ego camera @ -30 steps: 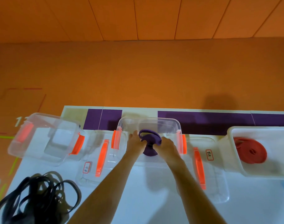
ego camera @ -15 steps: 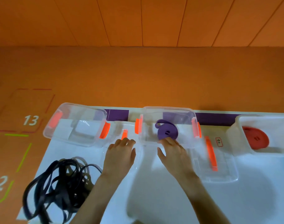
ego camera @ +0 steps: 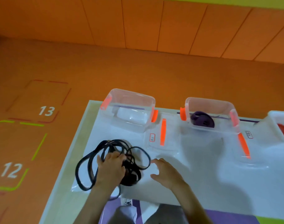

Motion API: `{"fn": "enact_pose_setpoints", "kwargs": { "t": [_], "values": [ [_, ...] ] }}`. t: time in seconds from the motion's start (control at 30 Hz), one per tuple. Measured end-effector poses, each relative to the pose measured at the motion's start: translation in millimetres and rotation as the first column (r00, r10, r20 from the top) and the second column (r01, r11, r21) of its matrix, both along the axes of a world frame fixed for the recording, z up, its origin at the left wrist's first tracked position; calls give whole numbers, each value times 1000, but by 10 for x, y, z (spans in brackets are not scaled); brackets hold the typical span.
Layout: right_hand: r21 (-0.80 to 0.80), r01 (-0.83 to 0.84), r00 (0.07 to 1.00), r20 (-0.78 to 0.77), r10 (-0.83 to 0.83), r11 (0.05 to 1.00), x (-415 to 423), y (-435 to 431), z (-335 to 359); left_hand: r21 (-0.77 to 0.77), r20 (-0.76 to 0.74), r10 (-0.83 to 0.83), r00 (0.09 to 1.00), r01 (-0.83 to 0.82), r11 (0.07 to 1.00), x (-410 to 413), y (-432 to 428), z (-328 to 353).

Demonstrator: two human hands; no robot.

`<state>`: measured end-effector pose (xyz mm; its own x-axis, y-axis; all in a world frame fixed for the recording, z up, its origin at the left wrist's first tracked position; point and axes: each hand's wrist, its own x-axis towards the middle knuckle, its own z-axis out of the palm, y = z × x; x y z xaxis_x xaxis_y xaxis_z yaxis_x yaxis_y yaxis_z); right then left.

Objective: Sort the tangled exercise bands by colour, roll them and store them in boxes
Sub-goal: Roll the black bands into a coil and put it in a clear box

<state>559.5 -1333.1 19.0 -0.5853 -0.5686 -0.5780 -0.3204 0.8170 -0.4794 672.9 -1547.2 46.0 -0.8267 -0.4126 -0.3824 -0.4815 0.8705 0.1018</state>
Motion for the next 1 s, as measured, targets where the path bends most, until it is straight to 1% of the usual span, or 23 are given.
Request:
{"fn": "enact_pose_setpoints", "kwargs": {
  "t": [0.07, 0.1, 0.17, 0.2, 0.27, 0.3, 0.37, 0.47, 0.57, 0.63, 0.7, 0.73, 0.83, 0.93, 0.97, 1.0],
  "values": [
    [0, -9, 992, 127, 9, 1000, 177, -227, -135, 78, 64, 142, 988, -147, 986, 250, -268, -102],
    [-5, -6, 986, 164, 6, 1000, 265, -340, -193, 112, 88, 228, 970, -237, 965, 375, -373, -170],
    [-14, 4, 981, 195, -1, 1000, 428, -551, -298, 221, 124, 372, 920, -391, 893, 581, -538, -309],
    [-14, 9, 980, 198, -6, 1000, 500, -630, -357, 302, 128, 414, 901, -433, 849, 658, -583, -391],
    [-5, 30, 988, 149, -29, 1000, 611, -730, -479, 435, 101, 427, 899, -426, 793, 766, -594, -533],
    [2, 55, 993, 101, -55, 998, 644, -755, -525, 456, 79, 414, 907, -402, 794, 810, -588, -578],
    [15, 114, 993, 8, -114, 993, 691, -767, -568, 442, 31, 410, 911, -381, 812, 886, -607, -639],
    [-8, 164, 984, -75, -164, 986, 716, -755, -542, 482, -92, 482, 871, -385, 787, 943, -698, -656],
    [-126, 261, 957, -99, -274, 957, 650, -741, -413, 555, -233, 564, 792, -368, 746, 909, -784, -595],
    [-243, 321, 931, -94, -351, 915, 551, -745, -250, 646, -325, 634, 702, -325, 691, 859, -839, -501],
    [-331, 343, 919, -75, -387, 879, 438, -774, -76, 711, -369, 702, 609, -300, 635, 796, -914, -413],
    [-374, 354, 916, -48, -399, 857, 384, -797, -8, 734, -367, 722, 587, -293, 612, 756, -961, -374],
    [-501, 405, 895, 43, -445, 765, 286, -895, 187, 760, -345, 729, 592, -280, 587, 649, -1078, -327],
    [-559, 415, 883, 57, -466, 718, 271, -998, 368, 737, -293, 728, 620, -339, 585, 646, -1115, -381],
    [-584, 427, 875, 76, -477, 690, 264, -1013, 424, 709, -287, 709, 644, -356, 609, 665, -1114, -428],
    [-608, 440, 868, 100, -486, 661, 251, -1021, 477, 664, -300, 676, 673, -362, 654, 684, -1113, -479]
  ]
}}
